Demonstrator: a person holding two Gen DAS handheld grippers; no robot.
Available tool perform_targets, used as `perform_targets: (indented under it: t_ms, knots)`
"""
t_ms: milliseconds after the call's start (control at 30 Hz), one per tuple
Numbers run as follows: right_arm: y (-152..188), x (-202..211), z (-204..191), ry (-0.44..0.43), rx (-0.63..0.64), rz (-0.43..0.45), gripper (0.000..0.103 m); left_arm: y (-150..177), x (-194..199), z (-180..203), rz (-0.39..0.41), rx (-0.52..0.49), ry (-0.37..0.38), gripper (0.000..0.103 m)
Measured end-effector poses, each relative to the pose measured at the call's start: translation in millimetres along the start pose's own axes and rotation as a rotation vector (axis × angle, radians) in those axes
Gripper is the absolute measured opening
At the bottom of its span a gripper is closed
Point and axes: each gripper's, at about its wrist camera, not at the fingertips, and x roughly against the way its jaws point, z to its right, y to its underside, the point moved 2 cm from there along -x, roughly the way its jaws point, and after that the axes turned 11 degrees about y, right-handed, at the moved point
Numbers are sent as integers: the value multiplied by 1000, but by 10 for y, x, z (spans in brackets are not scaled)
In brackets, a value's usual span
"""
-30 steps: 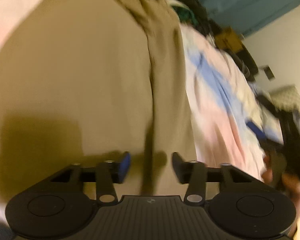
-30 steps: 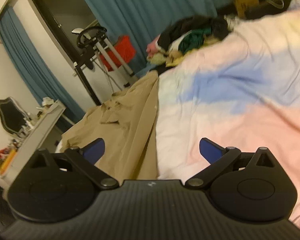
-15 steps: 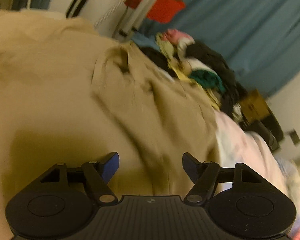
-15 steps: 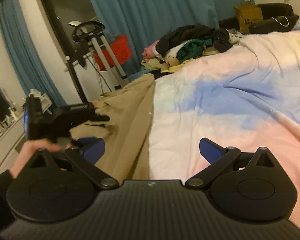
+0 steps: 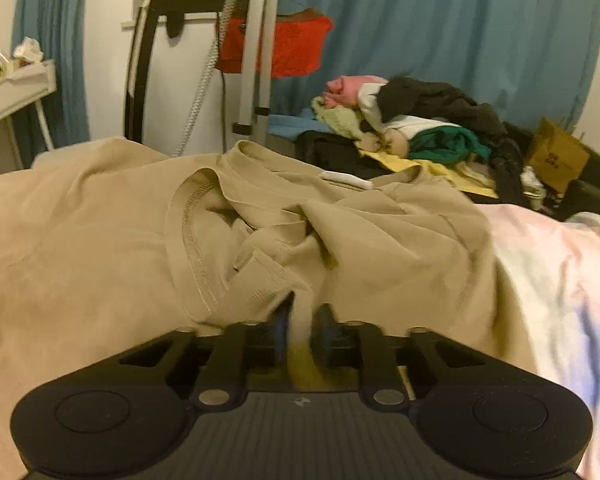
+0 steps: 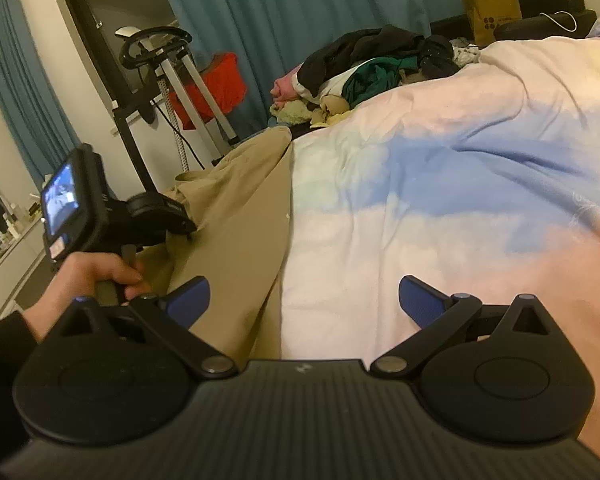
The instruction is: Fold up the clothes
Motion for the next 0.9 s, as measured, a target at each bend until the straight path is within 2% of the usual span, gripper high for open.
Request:
perform_targets:
  t_ms: [33,167,333,467,533,600,667,767,867,900]
  knots:
    - [-5,12,-5,-2,3,5,103,17,89,9,-2,-4,12,42]
    - [-44,125,-18,3,14,49,103,153,687,79,25,-83,53,57]
    - [-105,320,-5,-4,10,99,103,283,1558,370,141,-177,82,81]
    - [-127,554,-26,-13,37,142,103,511,2316,562,198,-207,110,86]
    - [-133,701,-38,-24,49,163,103,671,2625,607,232,-199,122,96]
    - [-116,862,-49,-29,62,180,103,839,2855,629,250,-201,133,99]
    - [-75,1013,-54,-40,72,185,103,1016,3047,615,267,-203,131,99]
    - [-5,1214,-71,-65,90,185,103,1229,3239,529,241,-187,160,101]
    - [41,1321,-129,-76,120,186,103,1325,3380,410,261,-173,148,103]
    - [51,1345,-154,-77,131,186,103,1305,3371,388,266,-179,124,103]
